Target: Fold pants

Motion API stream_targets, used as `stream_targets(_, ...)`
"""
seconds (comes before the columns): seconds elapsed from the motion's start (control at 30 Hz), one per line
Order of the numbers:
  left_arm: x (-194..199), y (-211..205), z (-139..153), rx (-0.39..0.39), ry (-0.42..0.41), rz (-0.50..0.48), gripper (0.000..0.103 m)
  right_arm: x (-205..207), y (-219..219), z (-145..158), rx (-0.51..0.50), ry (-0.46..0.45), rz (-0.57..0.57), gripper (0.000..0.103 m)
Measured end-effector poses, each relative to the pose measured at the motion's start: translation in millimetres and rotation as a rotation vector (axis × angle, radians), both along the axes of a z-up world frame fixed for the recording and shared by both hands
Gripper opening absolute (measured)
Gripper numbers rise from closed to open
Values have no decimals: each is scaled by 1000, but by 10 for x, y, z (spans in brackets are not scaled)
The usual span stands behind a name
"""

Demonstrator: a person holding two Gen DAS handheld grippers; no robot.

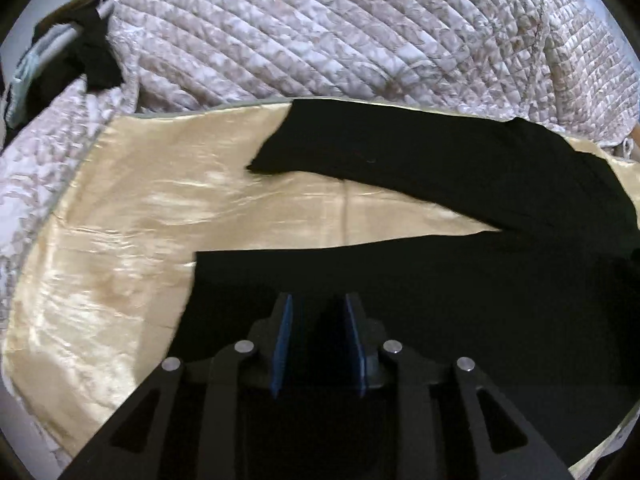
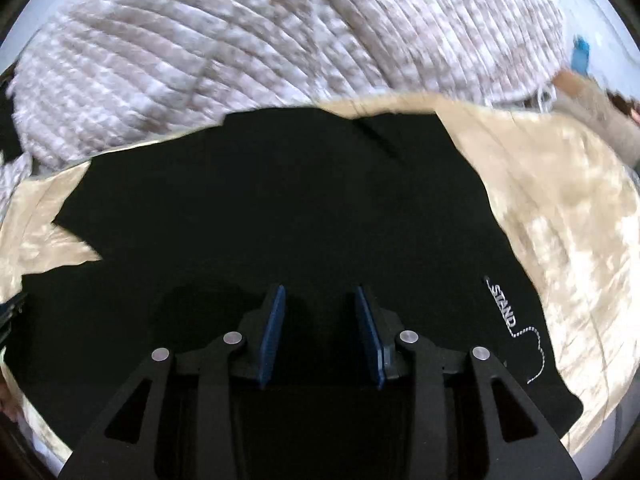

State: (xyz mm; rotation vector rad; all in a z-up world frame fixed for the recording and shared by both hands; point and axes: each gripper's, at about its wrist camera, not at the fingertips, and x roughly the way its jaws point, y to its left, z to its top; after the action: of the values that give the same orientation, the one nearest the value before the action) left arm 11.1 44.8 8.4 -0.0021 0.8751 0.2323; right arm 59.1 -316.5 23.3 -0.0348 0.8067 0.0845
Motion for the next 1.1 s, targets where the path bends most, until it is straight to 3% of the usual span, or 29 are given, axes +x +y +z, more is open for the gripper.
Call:
stream_targets(0.1, -98, 12, -29, -5, 12, -9, 29, -87, 178, -10, -29, -10, 69, 37)
stream_targets(0.3, -199, -90, -69, -4, 12, -68, 29, -158, 408, -235, -66, 63, 153, 37)
stream_targets(0.5, -200, -205, 47, -16, -37, -105, 34, -210, 409, -65, -22, -27, 160, 42)
stream_targets(0.57, -185, -249, 58, -21, -43, -121, 34, -217, 426, -64, -18, -30, 171, 47)
stream_targets(0.67, -150, -308, 61, -35, -42, -151, 35, -199, 427, -85, -16, -19, 170, 47)
stream_targets(0.73, -111, -331, 69, -57, -39, -171, 38, -175, 399, -75, -5, -16, 166, 48)
stream_targets(0.87, 2, -358, 124, -86, -25, -205, 42, -114, 333, -50, 28, 15, 176, 59)
stream_targets(1.1, 472, -302, 213, -154, 12, -266, 51, 173, 282, 90, 10, 49, 241, 60)
